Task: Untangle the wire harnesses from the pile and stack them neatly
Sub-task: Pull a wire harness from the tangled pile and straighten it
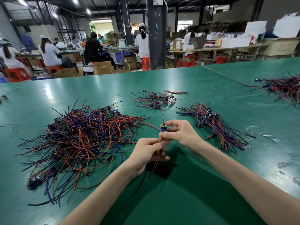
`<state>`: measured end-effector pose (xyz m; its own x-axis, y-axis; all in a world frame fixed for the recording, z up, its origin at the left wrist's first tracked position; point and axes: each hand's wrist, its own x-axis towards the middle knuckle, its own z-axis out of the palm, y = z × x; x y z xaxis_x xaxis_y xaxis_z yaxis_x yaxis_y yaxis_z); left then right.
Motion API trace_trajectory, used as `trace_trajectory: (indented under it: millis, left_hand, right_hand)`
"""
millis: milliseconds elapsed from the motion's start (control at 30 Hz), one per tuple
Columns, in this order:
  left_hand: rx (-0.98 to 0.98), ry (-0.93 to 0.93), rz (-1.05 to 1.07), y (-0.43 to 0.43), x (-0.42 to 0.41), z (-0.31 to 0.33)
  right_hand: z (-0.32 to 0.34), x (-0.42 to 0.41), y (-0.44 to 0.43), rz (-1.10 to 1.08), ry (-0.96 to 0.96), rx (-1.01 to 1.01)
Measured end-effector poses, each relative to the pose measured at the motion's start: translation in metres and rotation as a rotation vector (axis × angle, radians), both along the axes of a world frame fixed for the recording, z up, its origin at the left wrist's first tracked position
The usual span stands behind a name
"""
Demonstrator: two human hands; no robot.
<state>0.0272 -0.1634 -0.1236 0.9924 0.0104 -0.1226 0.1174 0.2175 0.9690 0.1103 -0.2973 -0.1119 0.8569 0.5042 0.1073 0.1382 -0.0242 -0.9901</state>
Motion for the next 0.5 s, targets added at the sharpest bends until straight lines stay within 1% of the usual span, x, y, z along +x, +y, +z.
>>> trace_trajectory:
  millis: [100,500]
  left_hand:
    - [0.016,-0.004,0.012,-0.0002,0.0007,-0.0006]
    - [0.010,0.013,0.105,-0.0003,0.0036,-0.0051]
  right_hand:
    - [0.0003,-0.0001,0.0003,0.003,-0.033,-0.030]
    - [-0.0007,-0.0030,0.0010,-0.050,-0.073,0.027]
